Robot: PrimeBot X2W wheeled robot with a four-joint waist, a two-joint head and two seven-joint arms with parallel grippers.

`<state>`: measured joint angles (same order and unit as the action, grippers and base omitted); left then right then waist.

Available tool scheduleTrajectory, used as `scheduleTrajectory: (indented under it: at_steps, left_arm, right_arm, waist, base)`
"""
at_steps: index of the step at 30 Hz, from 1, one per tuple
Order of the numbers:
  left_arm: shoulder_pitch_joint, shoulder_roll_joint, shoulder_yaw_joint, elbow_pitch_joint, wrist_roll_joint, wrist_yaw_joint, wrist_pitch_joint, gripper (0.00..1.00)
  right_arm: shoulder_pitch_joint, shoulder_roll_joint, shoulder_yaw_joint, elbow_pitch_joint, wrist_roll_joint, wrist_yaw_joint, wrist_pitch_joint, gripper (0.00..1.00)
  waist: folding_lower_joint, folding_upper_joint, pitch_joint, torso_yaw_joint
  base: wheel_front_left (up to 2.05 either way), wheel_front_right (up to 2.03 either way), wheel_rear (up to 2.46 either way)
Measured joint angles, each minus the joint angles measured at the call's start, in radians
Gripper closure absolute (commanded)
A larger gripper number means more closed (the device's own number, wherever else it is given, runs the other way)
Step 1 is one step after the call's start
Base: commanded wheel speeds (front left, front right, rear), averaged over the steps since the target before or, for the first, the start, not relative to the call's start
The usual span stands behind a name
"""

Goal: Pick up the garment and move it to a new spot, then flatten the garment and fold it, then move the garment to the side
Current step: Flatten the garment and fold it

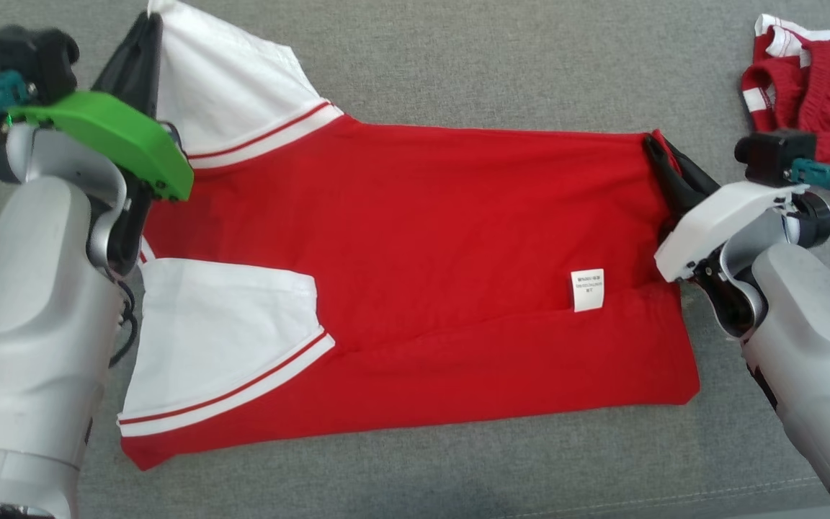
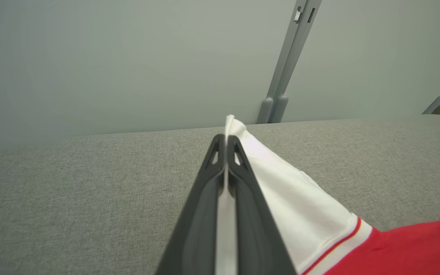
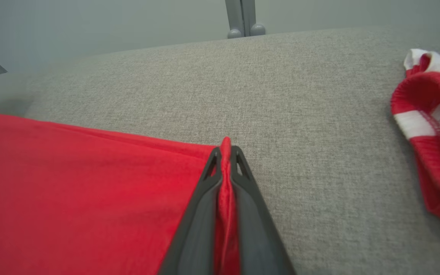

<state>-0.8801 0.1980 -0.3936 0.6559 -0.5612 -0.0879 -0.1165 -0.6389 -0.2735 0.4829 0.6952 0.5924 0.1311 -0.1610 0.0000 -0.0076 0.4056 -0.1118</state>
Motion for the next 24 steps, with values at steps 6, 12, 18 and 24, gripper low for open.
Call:
scheduleTrajectory:
  at_steps: [6, 12, 18, 24]
  left_arm:
    - [0.149, -0.026, 0.002, -0.064, -0.034, -0.006, -0.102, 1.00]
    - [0.342, -0.053, 0.033, -0.136, -0.077, -0.004, -0.132, 1.00]
    - [0.525, -0.054, 0.086, -0.205, -0.124, 0.028, -0.132, 1.00]
    - [0.663, -0.061, 0.078, -0.261, -0.130, 0.046, -0.132, 1.00]
  right_arm:
    - [0.071, -0.022, -0.026, 0.004, -0.002, 0.000, -0.077, 1.00]
    - [0.162, -0.025, -0.030, -0.021, -0.011, -0.010, -0.085, 1.00]
    - [0.251, -0.023, -0.033, -0.064, -0.011, -0.011, -0.085, 1.00]
    - [0.333, -0.026, -0.017, -0.089, -0.037, -0.011, -0.085, 1.00]
  waist:
    - [0.0000, -0.0001, -0.072, 0.035]
    - [0.0000, 0.0000, -0.149, 0.067]
    - [0.0000, 0.0000, -0.212, 0.093]
    - [0.0000, 0.0000, -0.246, 0.111]
  base:
    - [0.00, 0.00, 0.00]
    - [0.00, 0.00, 0.00]
    - [0.00, 0.00, 0.00]
    - [0.00, 0.00, 0.00]
